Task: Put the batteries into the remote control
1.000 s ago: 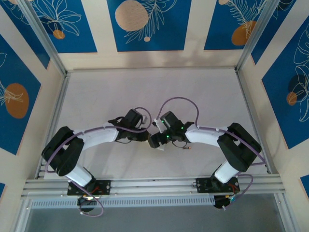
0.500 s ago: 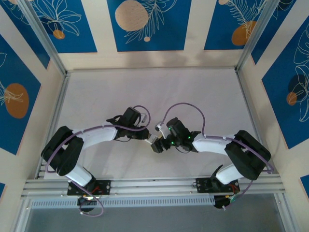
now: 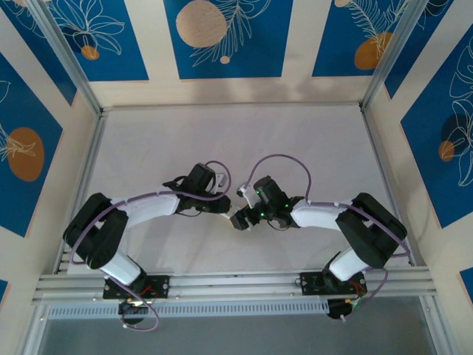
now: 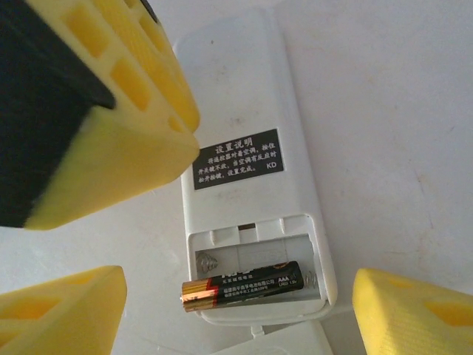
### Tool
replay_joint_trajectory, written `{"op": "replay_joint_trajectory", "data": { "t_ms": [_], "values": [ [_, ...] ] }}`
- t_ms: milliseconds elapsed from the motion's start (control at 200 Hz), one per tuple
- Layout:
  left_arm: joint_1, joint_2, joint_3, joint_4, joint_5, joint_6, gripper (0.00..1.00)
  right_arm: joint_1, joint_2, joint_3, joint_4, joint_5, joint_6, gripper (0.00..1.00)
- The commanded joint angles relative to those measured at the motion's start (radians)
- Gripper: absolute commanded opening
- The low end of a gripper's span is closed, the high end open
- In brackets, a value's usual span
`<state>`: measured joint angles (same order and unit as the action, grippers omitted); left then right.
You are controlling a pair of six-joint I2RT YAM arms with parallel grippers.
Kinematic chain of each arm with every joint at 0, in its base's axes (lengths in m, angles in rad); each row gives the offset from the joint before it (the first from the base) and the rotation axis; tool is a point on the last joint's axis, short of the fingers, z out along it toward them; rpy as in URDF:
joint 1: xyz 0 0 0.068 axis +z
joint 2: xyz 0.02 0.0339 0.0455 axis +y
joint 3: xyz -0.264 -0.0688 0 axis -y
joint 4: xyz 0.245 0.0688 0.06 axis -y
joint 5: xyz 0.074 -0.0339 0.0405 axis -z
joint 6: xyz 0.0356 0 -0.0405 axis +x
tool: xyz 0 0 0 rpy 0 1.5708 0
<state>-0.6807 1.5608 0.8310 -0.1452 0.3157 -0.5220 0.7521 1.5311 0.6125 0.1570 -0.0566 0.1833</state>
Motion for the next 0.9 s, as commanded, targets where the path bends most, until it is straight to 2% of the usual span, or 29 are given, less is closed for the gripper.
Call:
{"op": "replay_joint_trajectory", "data": {
  "t_ms": [0,710,895],
  "values": [
    [0.009,0.007,-0.001,0.012,0.030,0.002,0.21,-0.006,0.018,0.032,-0.031,-0.020,-0.023,0.79],
    [0.008,0.027,0.006,0.013,0.033,0.005,0.21,-0.011,0.043,0.054,-0.087,0.001,-0.026,0.75],
    [0.009,0.027,0.005,0.014,0.036,0.004,0.21,-0.015,0.047,0.059,-0.097,0.003,-0.024,0.70]
  ]
}}
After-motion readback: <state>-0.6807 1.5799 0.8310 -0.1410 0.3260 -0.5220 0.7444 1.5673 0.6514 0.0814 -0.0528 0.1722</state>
